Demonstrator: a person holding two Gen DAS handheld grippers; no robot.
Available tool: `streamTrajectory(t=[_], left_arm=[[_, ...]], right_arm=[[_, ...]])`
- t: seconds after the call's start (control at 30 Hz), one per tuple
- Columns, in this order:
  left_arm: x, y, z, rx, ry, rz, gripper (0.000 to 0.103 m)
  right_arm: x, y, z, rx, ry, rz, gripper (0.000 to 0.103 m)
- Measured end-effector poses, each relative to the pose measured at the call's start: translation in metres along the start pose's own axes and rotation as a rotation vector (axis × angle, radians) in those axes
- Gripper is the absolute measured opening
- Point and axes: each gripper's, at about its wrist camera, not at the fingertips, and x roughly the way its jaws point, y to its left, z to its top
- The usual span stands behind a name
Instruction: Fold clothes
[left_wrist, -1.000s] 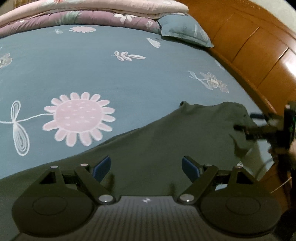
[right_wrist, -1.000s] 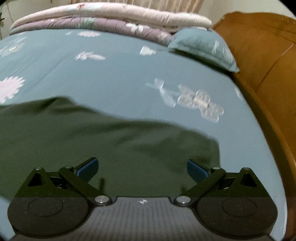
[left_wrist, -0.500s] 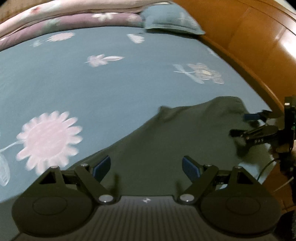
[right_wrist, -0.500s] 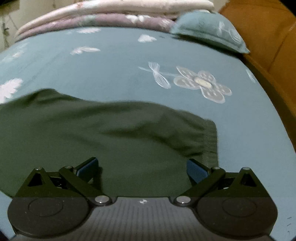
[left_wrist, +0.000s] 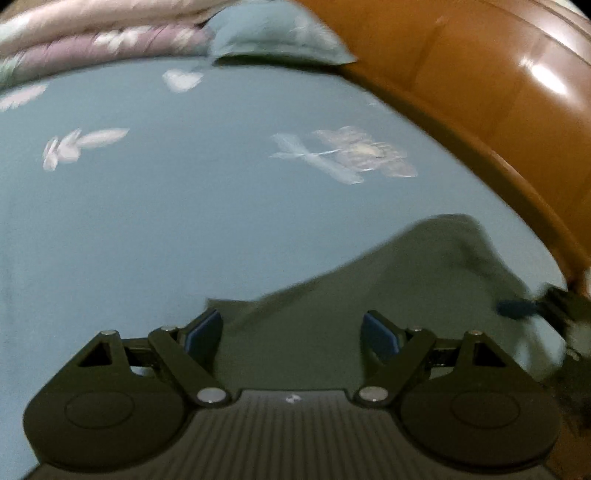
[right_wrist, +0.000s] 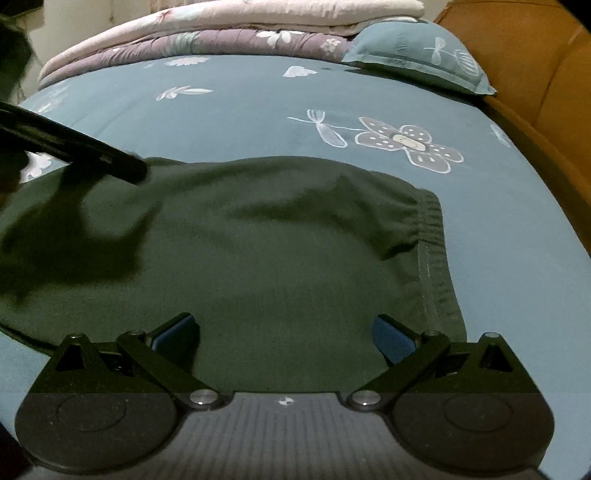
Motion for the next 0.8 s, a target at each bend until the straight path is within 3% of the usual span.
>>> streamTrajectory(t=[0.1, 0.2, 0.3, 0.53, 0.63, 0.8], left_arm=[[-0.002, 0.008, 0.007, -0.042, -0.008, 0.023, 0.084], [-0.024, 0.007, 0.007, -0.072, -0.037, -0.031, 0.084], [-0.034, -0.007, -0.001, -0.027, -0.021, -0.065, 0.085], [-0.015, -0.023, -0.020, 0.077, 0.076, 0.022, 0.084], [-0.035, -0.029, -0.014, 0.075, 0.050, -0.031, 0.085], [-0.066, -0.033, -0.011, 0.083, 0.016, -0.008, 0.086]], right_arm=[[-0.006, 0.000, -0.007, 0.018, -0.020, -0.010, 0.103], [-0.008, 0.001, -0.011, 0.026, -0.034, -0.017, 0.103], [-0.009, 0.002, -0.011, 0.027, -0.037, -0.023, 0.103], [-0.020, 0.003, -0.011, 0.005, 0.006, -0.026, 0.103], [-0.027, 0.006, -0.003, -0.004, 0.015, -0.030, 0.103], [-0.023, 0.021, 0.018, 0.010, 0.004, 0.055, 0.103]])
